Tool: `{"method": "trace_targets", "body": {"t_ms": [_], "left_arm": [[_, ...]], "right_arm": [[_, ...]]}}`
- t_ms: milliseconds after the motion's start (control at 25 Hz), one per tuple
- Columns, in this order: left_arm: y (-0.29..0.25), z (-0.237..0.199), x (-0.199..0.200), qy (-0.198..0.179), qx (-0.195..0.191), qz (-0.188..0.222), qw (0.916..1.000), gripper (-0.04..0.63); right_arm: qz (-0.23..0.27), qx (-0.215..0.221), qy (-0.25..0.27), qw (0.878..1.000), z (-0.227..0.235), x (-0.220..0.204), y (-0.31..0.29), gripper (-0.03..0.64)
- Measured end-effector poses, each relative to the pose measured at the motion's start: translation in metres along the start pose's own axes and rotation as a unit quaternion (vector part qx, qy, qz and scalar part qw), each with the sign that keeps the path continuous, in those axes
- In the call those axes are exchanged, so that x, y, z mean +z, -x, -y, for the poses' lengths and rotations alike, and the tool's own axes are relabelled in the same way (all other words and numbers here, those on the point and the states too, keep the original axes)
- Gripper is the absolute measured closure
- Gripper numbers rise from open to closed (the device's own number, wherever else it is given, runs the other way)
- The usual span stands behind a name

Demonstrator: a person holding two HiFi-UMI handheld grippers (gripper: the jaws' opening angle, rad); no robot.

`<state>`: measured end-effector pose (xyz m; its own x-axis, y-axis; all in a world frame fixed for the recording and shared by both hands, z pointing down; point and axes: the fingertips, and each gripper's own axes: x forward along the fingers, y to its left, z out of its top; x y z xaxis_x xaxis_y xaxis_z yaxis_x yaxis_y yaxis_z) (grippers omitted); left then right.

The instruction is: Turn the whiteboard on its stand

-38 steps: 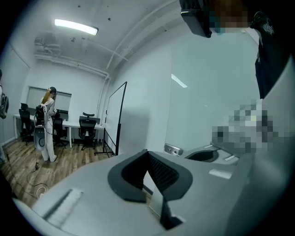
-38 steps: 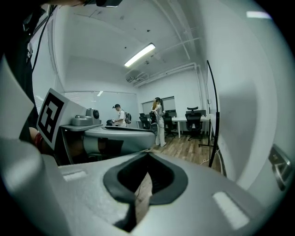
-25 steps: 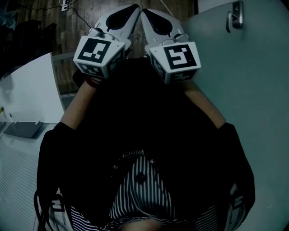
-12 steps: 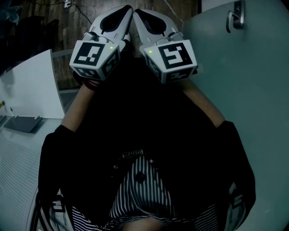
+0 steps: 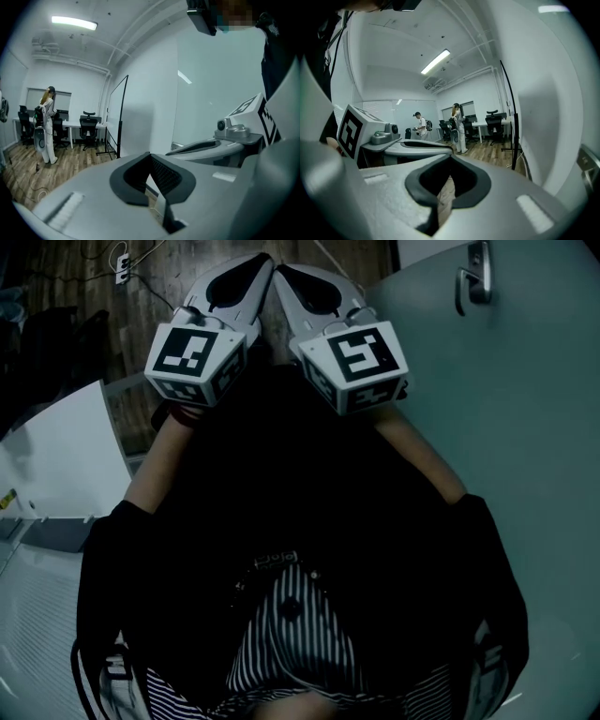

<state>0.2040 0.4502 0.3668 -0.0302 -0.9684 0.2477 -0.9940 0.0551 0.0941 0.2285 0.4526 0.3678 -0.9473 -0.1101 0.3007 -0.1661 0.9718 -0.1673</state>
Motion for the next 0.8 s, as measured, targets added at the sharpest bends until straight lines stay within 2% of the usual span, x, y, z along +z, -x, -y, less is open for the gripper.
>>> {"method": "trace_targets", "body": {"t_ms": [280,520,800], "left_arm": [[-0.103,-0.031,-0.008,-0.021,-0.042,-0.027,0.9985,0.6],[-0.14,-0.072,-0.006,-0.025,-0.071,-0.034,0.9966,0.6],[-0.163,-0.128,0.015,-0.024,-0.081,-0.028,0.996,0.601]], "right_arm": [[0.003,-0.035,-0.026,0.999,0.089,-0.006,-0.055,0.617],[-0.01,-0.053,-0.031,0.998,0.113,-0.002,-0.104,0.617],[-0.014,-0.064,-0.029,0.997,0.124,0.027,-0.159,0.617]]}}
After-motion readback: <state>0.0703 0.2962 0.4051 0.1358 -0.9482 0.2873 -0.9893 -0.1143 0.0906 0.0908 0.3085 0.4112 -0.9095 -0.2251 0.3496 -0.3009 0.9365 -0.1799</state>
